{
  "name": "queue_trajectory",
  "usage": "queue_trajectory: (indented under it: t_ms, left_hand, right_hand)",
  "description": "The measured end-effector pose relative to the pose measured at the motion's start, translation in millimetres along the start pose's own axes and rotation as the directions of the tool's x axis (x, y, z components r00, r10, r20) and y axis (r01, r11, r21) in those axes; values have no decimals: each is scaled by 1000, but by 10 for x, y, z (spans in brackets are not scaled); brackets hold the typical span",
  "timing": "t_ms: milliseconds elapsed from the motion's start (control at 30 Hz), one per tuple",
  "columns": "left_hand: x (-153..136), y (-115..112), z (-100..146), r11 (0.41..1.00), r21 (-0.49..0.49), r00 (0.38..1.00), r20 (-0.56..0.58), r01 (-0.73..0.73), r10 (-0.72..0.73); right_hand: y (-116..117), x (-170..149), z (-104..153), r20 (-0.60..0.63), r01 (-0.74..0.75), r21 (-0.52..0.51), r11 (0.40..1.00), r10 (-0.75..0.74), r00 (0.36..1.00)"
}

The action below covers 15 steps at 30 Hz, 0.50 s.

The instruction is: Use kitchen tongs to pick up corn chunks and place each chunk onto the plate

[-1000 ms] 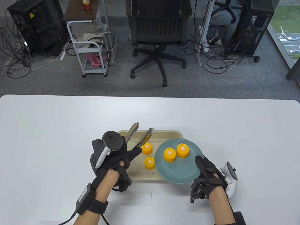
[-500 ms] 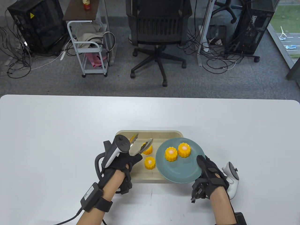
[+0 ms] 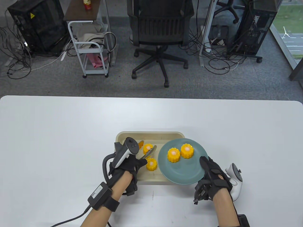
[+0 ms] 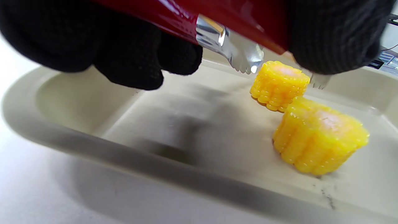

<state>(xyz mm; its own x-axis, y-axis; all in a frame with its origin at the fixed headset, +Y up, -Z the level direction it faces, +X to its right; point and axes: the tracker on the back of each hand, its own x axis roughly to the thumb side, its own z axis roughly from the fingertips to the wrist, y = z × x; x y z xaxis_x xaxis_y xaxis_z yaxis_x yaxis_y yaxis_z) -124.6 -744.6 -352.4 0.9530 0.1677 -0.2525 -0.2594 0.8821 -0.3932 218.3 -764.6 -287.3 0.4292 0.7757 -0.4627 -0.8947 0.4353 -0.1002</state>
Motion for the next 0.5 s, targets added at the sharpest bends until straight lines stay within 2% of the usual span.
queue_trajectory:
  t_ms: [367, 500]
  left_hand:
    - [17, 7, -31, 999, 15, 1000, 11, 29, -29]
    - [-41, 45, -52, 1000, 21, 1000, 12, -16, 16]
  right_hand:
    - [-24, 11, 7, 5, -13, -11, 1000, 13, 1000]
    - [-30, 9, 4, 3, -4, -12, 1000, 5, 1000]
